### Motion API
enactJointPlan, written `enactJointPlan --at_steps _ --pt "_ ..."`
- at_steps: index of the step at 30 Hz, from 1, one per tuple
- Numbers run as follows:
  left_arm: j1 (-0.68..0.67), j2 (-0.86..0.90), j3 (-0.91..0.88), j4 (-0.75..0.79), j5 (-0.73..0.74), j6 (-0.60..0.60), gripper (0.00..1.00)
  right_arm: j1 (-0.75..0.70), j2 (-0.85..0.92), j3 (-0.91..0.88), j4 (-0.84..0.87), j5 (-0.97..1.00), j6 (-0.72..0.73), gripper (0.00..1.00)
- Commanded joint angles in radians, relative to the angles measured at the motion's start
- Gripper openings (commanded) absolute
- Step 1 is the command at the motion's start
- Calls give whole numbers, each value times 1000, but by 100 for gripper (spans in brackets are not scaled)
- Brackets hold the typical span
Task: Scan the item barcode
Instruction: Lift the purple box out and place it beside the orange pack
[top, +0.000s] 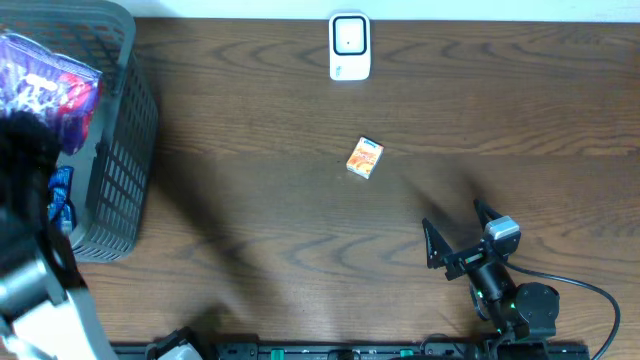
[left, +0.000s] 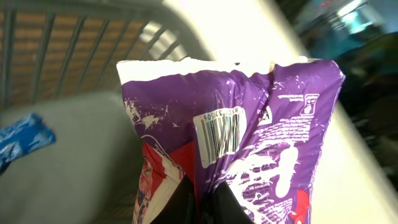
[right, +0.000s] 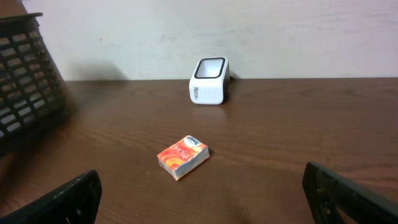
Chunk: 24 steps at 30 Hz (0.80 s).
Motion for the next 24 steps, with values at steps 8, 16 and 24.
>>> enactJointPlan --at_steps 8,16,24 --pt "-446 -176 9 16 166 -11 7 6 -5 -2 -5 -5 13 99" --pt "-746 64 8 -23 152 56 7 6 -5 -2 -5 -5 13 99" --pt "-876 509 8 -25 -164 253 7 6 -5 -2 -5 -5 13 99"
